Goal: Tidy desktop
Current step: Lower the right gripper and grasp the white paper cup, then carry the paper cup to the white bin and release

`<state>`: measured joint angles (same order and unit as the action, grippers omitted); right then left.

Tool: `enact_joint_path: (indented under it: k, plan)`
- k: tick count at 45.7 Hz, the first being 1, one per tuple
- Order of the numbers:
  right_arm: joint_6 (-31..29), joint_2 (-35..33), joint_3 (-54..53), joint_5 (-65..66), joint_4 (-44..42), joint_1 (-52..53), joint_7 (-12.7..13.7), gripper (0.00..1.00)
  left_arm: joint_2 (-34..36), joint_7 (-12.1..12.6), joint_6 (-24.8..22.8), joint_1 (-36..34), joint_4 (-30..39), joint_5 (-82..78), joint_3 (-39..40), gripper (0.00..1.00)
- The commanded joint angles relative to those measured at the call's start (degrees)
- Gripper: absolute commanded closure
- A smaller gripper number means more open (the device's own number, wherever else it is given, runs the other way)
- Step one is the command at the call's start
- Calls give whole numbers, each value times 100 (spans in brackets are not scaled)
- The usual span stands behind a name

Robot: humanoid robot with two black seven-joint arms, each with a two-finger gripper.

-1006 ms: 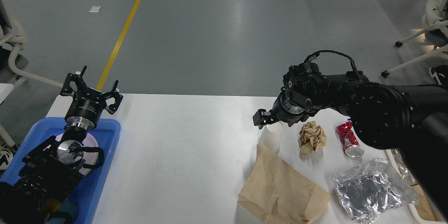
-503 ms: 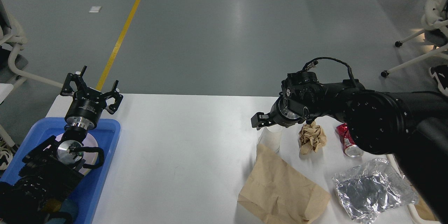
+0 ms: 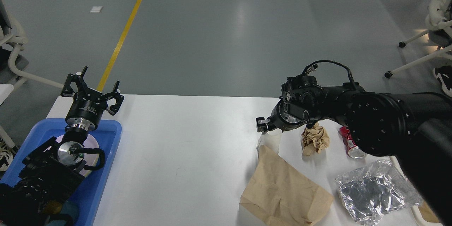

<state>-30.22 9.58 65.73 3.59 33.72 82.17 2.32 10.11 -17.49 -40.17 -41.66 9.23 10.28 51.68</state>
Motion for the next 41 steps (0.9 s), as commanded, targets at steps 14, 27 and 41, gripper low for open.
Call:
enact_joint_path:
  k: [14, 27, 41]
  plan:
    - [-827, -596, -604, -26, 643, 1142, 23, 100, 0, 0, 0, 0, 0, 0, 0, 3]
    - [-1512, -1976, -922, -25, 1294, 2759, 14, 100, 0, 0, 0, 0, 0, 0, 0, 3]
    - [-1935, -3083, -755, 62, 1006, 3218, 14, 100, 0, 0, 0, 0, 0, 0, 0, 3]
